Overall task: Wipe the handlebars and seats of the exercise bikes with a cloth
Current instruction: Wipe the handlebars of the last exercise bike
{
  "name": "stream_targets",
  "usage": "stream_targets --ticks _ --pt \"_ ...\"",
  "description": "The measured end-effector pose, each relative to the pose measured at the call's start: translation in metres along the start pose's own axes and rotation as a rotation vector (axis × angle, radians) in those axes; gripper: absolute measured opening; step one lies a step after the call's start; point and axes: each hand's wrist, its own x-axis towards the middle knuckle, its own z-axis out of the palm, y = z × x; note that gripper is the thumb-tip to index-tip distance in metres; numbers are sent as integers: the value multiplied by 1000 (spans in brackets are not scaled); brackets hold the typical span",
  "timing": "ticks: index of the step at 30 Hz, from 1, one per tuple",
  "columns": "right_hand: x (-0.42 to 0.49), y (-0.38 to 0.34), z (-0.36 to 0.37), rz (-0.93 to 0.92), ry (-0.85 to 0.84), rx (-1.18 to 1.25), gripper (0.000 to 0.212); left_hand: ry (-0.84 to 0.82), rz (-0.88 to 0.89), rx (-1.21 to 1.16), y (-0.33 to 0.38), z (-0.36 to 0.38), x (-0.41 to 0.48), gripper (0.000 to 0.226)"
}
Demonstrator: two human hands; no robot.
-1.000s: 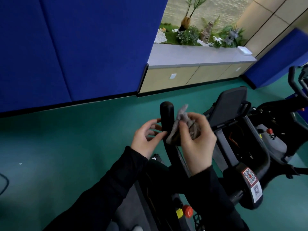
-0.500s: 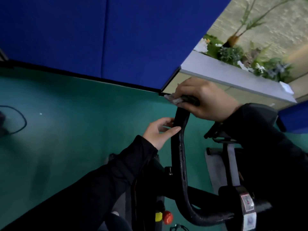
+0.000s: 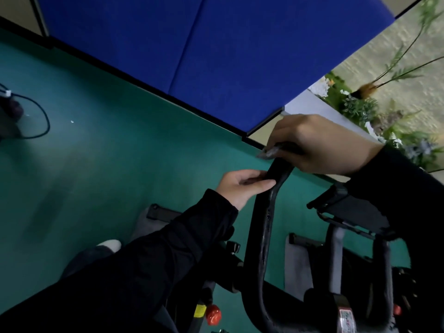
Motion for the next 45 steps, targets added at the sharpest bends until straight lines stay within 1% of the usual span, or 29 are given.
stream_targets --ticks 2,4,6,8,10,13,14,15,17,20,22,24,26,28,29,30,33,37,41,45 --pt "0 -10 9 -42 -29 -36 12 -15 -6 -41 1 -1 1 28" --pt "0 -18 16 -84 -107 -57 12 -24 -12 -58 2 -1 0 28" --pt "0 -13 12 -68 -128 -32 13 -40 -10 -35 1 -1 -2 23" --pt "-1 -5 7 -29 -54 10 13 -48 -14 -1 1 -2 -3 19" --pt "-3 -5 11 -11 21 -20 13 -43 -22 15 2 -4 -2 18" --pt "-9 -19 30 -49 18 -81 11 -63 -22 -6 7 -2 -2 18" --pt "-12 -21 34 -53 45 -79 11 -75 -23 -4 9 -2 -3 18" --pt "-16 -21 37 -42 115 -77 11 -83 -30 9 12 -1 -4 17" --pt "-23 -17 42 22 353 -103 12 -69 -50 75 15 -2 -5 16" --pt "-30 -22 54 237 682 -105 12 -43 -75 185 22 -4 -4 16" --pt "-29 -33 64 429 870 10 11 -69 -61 228 28 -4 -1 15" --pt "-22 -37 65 662 1020 206 9 -103 -32 265 35 -3 2 17" --pt "-14 -30 61 882 1074 489 9 -125 -12 300 40 0 4 20" --pt "-9 -21 57 1004 1130 877 8 -136 -4 306 42 3 5 25" --pt "-7 -19 57 1030 1181 1035 10 -138 -2 308 43 3 5 27" --pt "-6 -20 57 1047 1233 1141 12 -141 -1 311 44 3 5 26" --pt "-4 -29 66 1058 1314 1312 16 -155 -2 316 45 4 3 20" --pt "-6 -37 73 1024 1246 1484 29 -161 -1 360 47 4 5 20" --pt "-3 -40 71 978 1203 1582 25 -156 -5 379 48 2 6 20" --pt "0 -40 71 1025 1160 1693 33 -186 -38 382 52 -1 10 20"
